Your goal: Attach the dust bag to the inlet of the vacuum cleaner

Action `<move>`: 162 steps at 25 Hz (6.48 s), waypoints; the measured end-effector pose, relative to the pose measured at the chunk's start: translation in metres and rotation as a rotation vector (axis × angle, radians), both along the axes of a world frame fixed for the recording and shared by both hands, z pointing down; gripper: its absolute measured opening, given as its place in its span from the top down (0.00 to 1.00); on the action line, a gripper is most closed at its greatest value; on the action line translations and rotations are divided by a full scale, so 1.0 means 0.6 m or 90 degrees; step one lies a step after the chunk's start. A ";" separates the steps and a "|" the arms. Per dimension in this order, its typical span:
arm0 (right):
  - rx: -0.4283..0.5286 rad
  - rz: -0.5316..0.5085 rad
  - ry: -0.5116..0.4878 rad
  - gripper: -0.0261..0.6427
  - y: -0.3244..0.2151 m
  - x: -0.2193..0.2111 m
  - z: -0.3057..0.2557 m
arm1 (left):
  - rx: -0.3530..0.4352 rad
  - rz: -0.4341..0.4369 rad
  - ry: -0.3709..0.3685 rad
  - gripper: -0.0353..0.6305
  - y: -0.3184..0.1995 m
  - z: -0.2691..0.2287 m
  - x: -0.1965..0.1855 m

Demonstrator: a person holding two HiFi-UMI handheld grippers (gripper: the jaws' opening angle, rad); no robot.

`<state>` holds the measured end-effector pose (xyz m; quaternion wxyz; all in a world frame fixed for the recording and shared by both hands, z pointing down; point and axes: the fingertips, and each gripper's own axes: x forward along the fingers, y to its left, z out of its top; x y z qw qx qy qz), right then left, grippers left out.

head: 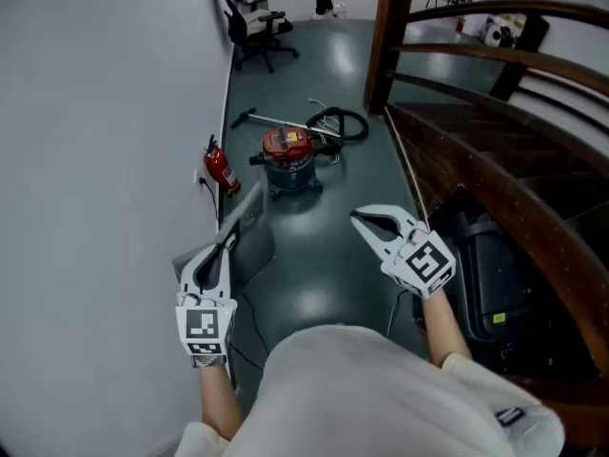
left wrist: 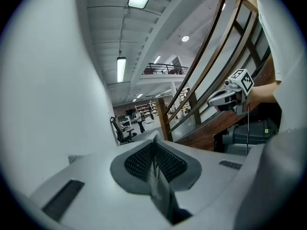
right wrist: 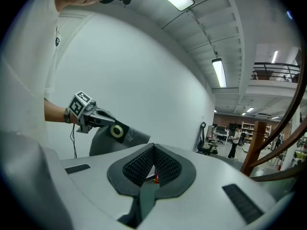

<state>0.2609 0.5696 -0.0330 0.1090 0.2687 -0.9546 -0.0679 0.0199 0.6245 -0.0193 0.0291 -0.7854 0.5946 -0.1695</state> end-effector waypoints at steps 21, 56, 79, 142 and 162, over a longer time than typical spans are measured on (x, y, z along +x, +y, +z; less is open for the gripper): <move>0.047 -0.069 -0.039 0.92 0.000 0.072 -0.015 | 0.002 -0.039 0.014 0.91 -0.004 -0.002 0.088; 0.035 -0.012 -0.044 0.92 -0.523 -0.118 -0.001 | -0.030 -0.011 0.052 0.91 -0.529 0.023 -0.114; -0.010 0.020 -0.005 0.92 -0.745 -0.277 0.060 | -0.066 -0.011 0.066 0.91 -0.736 0.081 -0.256; -0.437 0.073 0.067 0.91 -1.153 -0.374 0.766 | -0.291 -0.269 0.117 0.91 -1.015 0.718 -0.425; -0.587 0.094 0.026 0.91 -1.200 -0.368 0.960 | -0.373 -0.281 0.149 0.92 -1.028 0.943 -0.417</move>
